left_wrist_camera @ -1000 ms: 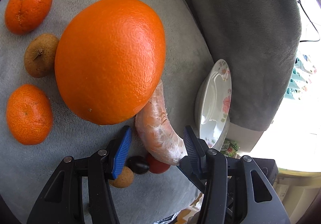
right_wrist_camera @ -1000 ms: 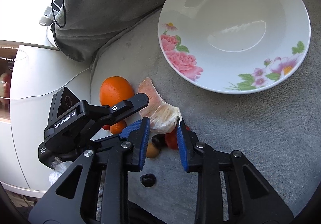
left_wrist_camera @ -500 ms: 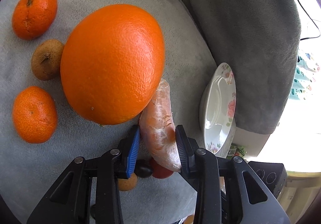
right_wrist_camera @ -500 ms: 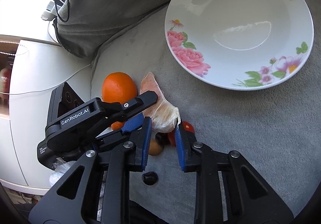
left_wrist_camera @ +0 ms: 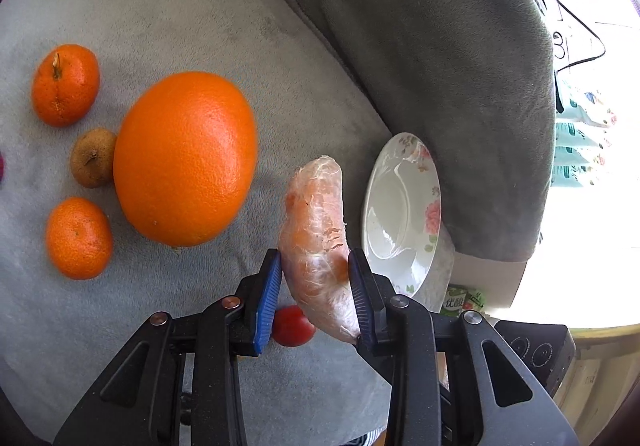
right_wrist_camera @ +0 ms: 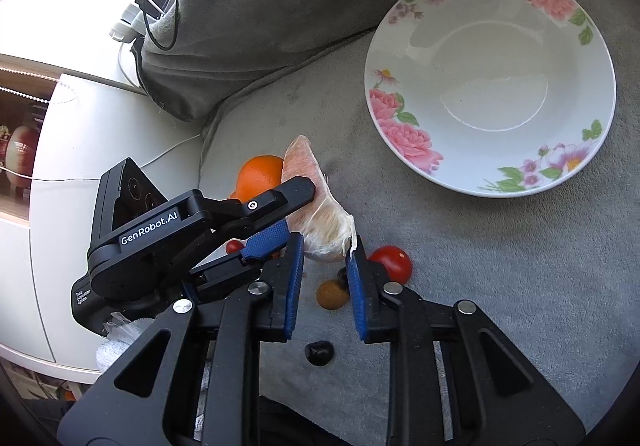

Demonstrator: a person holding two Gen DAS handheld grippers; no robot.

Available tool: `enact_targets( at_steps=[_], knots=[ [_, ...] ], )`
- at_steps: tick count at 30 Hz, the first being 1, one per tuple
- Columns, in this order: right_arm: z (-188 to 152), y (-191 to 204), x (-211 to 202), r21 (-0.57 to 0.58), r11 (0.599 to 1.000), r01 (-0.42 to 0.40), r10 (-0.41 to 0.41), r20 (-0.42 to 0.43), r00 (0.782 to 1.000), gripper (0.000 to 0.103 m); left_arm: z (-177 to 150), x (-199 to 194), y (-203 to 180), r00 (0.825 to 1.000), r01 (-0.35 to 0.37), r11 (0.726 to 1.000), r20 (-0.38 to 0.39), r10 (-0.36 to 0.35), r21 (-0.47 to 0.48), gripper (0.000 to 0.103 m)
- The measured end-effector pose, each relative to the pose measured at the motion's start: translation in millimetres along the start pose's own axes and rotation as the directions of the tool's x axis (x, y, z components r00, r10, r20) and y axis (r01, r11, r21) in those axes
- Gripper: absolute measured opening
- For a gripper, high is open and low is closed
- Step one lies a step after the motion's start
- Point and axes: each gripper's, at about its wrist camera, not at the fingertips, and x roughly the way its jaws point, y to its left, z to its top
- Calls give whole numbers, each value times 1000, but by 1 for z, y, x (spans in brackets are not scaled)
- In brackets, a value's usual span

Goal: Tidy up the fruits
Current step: 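Carry the grapefruit segment onto the floral plate and open the right gripper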

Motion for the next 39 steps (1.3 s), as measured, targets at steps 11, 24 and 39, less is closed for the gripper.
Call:
enact_targets(
  at_steps=[11, 24, 39],
  knots=[
    [11, -14, -33, -5, 1000, -6, 6, 64, 998, 23, 2, 12, -33, 1000, 5, 997, 16, -6, 79, 33],
    [38, -42, -57, 23, 1000, 20, -23, 119, 993, 23, 9, 53, -84, 1000, -7, 988, 1, 6, 156, 33],
    [51, -74, -77, 74, 995, 60, -71, 158, 985, 10, 16, 70, -105, 998, -54, 977, 29, 49, 208, 15]
  ],
)
